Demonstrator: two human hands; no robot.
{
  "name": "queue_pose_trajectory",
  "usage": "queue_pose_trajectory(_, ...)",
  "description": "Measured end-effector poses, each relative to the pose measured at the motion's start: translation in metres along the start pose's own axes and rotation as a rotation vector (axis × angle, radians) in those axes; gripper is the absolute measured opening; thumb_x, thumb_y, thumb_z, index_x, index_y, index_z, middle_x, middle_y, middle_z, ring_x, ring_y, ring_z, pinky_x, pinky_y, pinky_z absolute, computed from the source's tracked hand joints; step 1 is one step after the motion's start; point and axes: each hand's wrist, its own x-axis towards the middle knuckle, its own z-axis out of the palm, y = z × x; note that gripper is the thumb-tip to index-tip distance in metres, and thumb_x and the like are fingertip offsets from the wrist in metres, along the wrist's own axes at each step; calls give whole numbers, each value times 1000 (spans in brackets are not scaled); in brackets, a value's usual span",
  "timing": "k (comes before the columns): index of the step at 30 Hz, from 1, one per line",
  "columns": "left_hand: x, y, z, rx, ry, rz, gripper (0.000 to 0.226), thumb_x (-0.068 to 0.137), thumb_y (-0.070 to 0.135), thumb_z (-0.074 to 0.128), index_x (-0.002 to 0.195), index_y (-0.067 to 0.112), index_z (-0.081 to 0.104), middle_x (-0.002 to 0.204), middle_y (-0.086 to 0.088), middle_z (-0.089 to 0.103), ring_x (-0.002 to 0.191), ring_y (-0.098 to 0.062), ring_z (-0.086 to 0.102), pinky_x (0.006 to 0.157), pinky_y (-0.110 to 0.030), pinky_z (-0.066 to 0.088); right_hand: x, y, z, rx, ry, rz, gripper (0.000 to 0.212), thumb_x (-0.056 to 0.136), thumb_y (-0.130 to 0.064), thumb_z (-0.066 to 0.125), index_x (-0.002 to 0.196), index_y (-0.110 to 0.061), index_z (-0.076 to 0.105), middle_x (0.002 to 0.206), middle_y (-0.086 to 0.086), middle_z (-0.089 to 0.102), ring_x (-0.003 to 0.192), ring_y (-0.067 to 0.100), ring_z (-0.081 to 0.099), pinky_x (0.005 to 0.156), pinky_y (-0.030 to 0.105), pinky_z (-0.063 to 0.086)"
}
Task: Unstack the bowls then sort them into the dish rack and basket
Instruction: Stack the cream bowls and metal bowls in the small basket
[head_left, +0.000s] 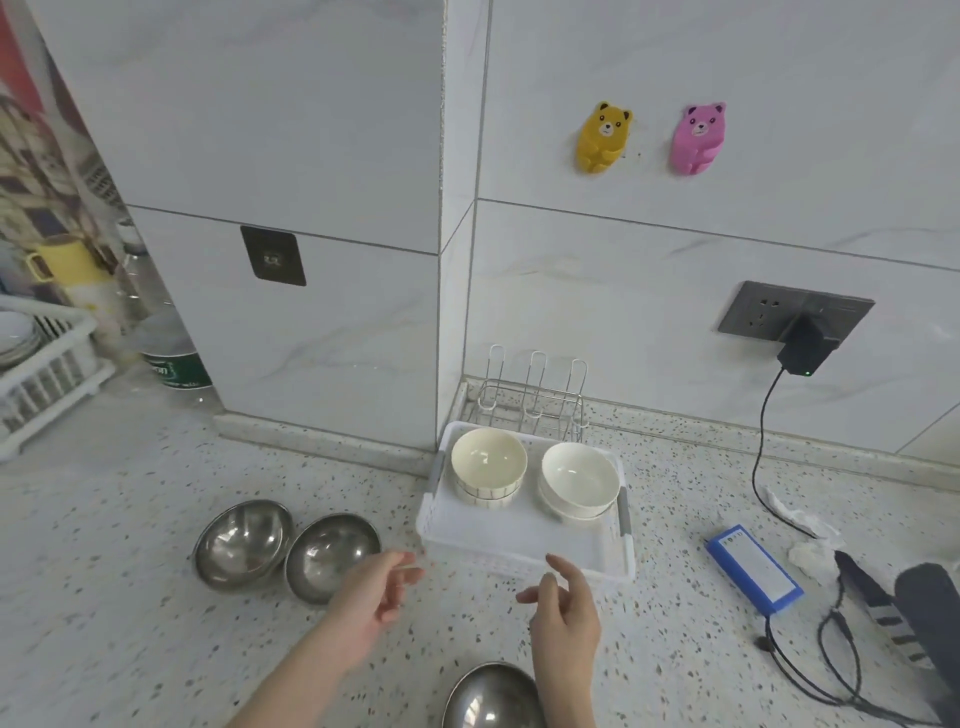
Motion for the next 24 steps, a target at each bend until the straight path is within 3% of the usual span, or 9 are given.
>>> queue_pose_trajectory(6, -8, -25, -58, -8, 74, -112, 34, 97, 28, 54, 105, -4, 64, 77, -11, 74, 47, -11, 42, 34, -19, 30, -37, 5, -5, -143, 117, 60, 23, 96, -22, 48, 114, -31, 58, 76, -8, 71, 68, 11, 63, 60, 28, 44)
queue_pose_trajectory(9, -8, -28, -76, 4, 62, -161, 38, 97, 34, 54, 108, -3, 60, 86, -15, 71, 46, -11, 40, 32, -19, 29, -53, 9, -14, -234, 210, 132, 26, 96, -21, 47, 120, -24, 58, 89, -8, 70, 75, 8, 61, 58, 27, 43)
queue_pose_trajectory(13, -4, -28, -93, -28, 50, -200, 36, 97, 34, 54, 113, 1, 51, 91, -19, 69, 43, -12, 39, 29, -19, 28, -78, 19, -27, -296, 324, 226, 25, 95, -22, 46, 114, -29, 62, 97, -4, 68, 73, 6, 59, 55, 25, 38)
queue_pose_trajectory(16, -3, -25, -99, -59, 14, -200, 37, 97, 33, 54, 120, 4, 47, 94, -21, 68, 45, -13, 41, 29, -19, 29, -92, 26, -38, -336, 271, 303, 24, 94, -29, 50, 115, -28, 62, 103, -1, 65, 87, 17, 58, 75, 34, 42)
queue_pose_trajectory(19, -2, -21, -100, -91, 11, -164, 37, 98, 31, 53, 130, 13, 46, 98, -20, 66, 52, -13, 41, 29, -17, 30, -104, 31, -46, -447, 108, 406, 33, 91, -44, 52, 118, -27, 59, 108, 2, 64, 97, 22, 58, 88, 39, 47)
queue_pose_trajectory(22, 0, -18, -99, -67, 20, -141, 39, 99, 29, 52, 135, 14, 46, 104, -19, 66, 55, -12, 42, 28, -16, 32, -117, 30, -45, -474, 9, 456, 41, 86, -56, 55, 115, -27, 57, 106, 5, 69, 94, 25, 65, 86, 39, 52)
queue_pose_trajectory(24, 3, -17, -99, -36, 40, -146, 39, 99, 26, 53, 134, 11, 47, 104, -20, 67, 54, -12, 44, 29, -16, 32, -122, 30, -45, -468, -16, 473, 39, 86, -54, 56, 113, -25, 58, 87, 3, 74, 73, 20, 68, 74, 34, 55)
